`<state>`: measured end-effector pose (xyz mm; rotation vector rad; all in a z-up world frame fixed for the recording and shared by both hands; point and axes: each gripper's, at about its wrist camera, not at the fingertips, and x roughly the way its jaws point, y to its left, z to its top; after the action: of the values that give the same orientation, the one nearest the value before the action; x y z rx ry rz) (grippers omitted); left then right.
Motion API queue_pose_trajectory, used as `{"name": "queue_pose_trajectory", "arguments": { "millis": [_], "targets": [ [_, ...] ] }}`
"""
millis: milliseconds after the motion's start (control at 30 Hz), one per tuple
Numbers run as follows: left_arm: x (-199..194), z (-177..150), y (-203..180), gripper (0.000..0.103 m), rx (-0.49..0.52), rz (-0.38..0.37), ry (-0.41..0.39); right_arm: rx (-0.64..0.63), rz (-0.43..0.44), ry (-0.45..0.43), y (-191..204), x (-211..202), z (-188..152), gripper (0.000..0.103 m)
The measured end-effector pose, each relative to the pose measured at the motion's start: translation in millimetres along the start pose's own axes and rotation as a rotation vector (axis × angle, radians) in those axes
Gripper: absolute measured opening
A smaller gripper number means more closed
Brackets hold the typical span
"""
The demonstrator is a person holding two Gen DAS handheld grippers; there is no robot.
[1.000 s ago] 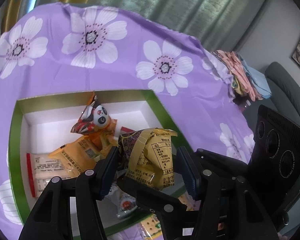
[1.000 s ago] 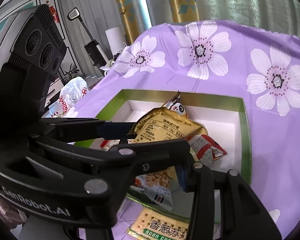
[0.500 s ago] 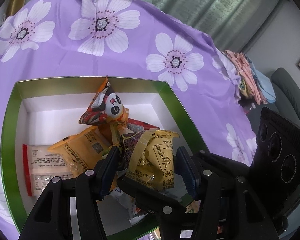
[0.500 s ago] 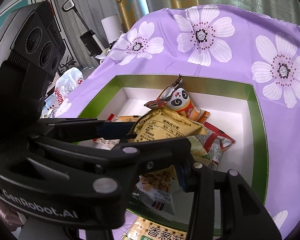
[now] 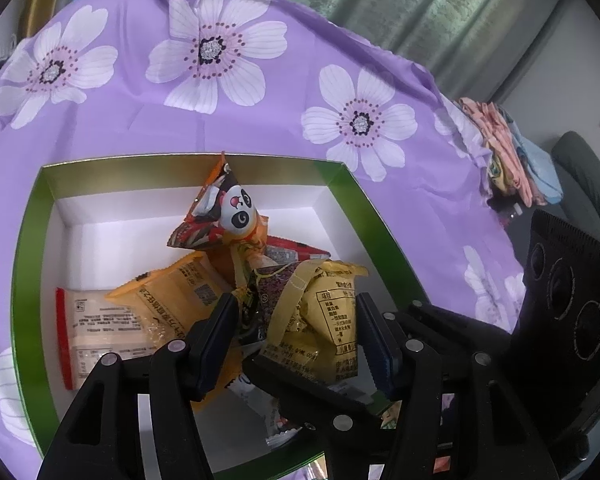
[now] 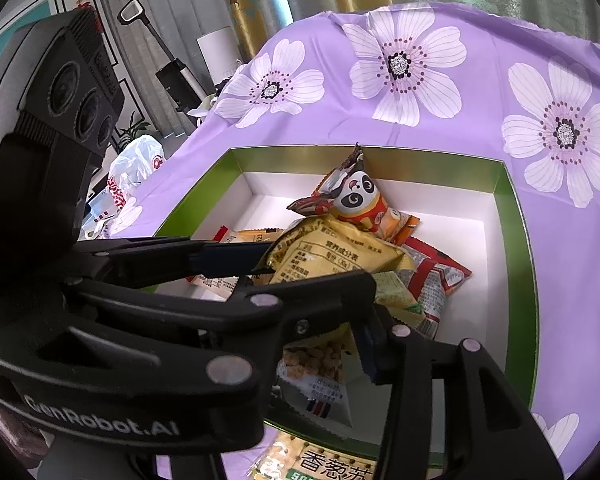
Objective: Organize snacks
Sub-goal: 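Carry the gold bag into the green box and open the right gripper, then move the right tool back toward the yellow soda cracker packet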
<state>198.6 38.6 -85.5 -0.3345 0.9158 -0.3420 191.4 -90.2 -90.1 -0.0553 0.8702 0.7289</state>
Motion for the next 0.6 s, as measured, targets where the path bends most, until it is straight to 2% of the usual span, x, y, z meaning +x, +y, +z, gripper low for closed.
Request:
{"name": "queue_pose_trajectory", "arguments": {
  "millis": [100,167,233,367,467,533,600],
  "targets": [
    [-1.7,0.0,-1.1,0.061,0.007,0.026,-0.003,0.001,-0.007,0.000,0.6,-0.9,0.1,0.048],
    [-3.1,-0.2,-2.1,0.068,0.015,0.052,-0.003,-0.002,-0.017,-0.009,0.9,-3.8,0.5,0.052],
    [-5.8,-1.0,-2.2,0.078,0.016,0.070,-0.011,-0.005,-0.038,-0.020,0.6,-7.7,0.5,0.061],
    [-10.6,-0.8,-3.4,0.079,0.015,0.096,-0.018,0.004,-0.058,-0.039,-1.4,-15.8,-0.1,0.069],
    [-16.7,-0.5,-7.1,0.084,0.022,0.112,-0.025,0.014,-0.073,-0.050,-2.1,-22.4,-1.5,0.074],
    [-20.5,-0.7,-9.8,0.094,0.026,0.119,-0.030,0.018,-0.083,-0.058,-1.7,-27.7,-2.5,0.079],
    [-26.5,-1.3,-13.5,0.095,0.035,0.132,-0.047,0.018,-0.096,-0.067,-0.2,-34.3,-3.4,0.081]
  ]
}}
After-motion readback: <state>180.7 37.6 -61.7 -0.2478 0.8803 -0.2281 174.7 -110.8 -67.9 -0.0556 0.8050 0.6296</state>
